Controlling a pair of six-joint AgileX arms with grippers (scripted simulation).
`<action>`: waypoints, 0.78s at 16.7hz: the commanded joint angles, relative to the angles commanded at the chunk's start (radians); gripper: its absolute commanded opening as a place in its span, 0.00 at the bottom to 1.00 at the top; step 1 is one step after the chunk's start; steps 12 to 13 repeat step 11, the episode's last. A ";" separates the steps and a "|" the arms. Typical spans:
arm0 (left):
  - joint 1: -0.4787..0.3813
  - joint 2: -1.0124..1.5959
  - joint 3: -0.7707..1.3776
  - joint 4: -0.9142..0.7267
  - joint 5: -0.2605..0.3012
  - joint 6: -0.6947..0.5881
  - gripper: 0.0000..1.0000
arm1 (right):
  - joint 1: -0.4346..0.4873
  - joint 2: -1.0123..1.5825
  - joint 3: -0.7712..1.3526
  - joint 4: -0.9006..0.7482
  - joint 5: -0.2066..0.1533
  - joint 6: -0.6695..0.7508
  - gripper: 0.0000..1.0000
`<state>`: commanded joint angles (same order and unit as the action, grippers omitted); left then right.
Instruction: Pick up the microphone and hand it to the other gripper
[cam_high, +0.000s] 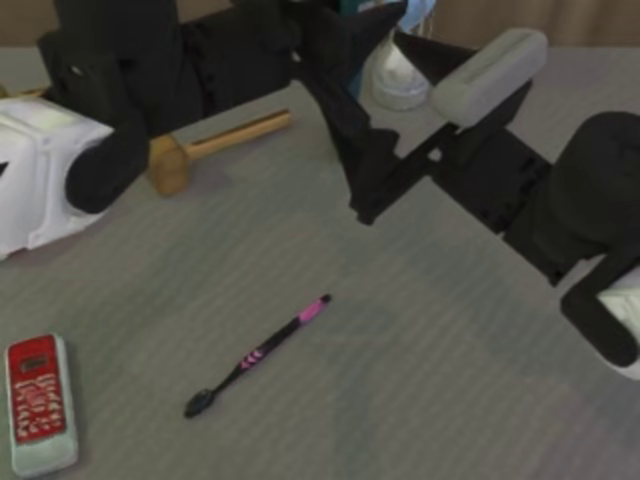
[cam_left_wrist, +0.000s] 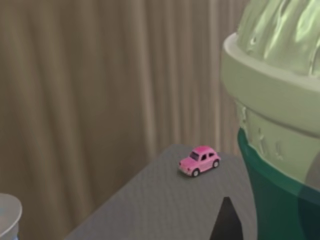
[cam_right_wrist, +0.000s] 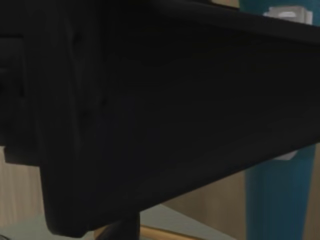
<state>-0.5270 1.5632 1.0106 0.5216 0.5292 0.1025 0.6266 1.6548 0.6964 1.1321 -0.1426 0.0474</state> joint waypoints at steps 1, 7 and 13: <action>0.002 -0.001 -0.001 0.000 0.002 0.000 0.00 | -0.001 -0.003 -0.003 0.001 0.000 0.000 1.00; 0.110 -0.056 -0.051 -0.007 0.099 0.003 0.00 | -0.027 -0.151 -0.195 0.037 -0.028 0.005 1.00; 0.162 -0.081 -0.075 -0.011 0.141 0.006 0.00 | -0.034 -0.221 -0.277 0.058 -0.046 0.008 1.00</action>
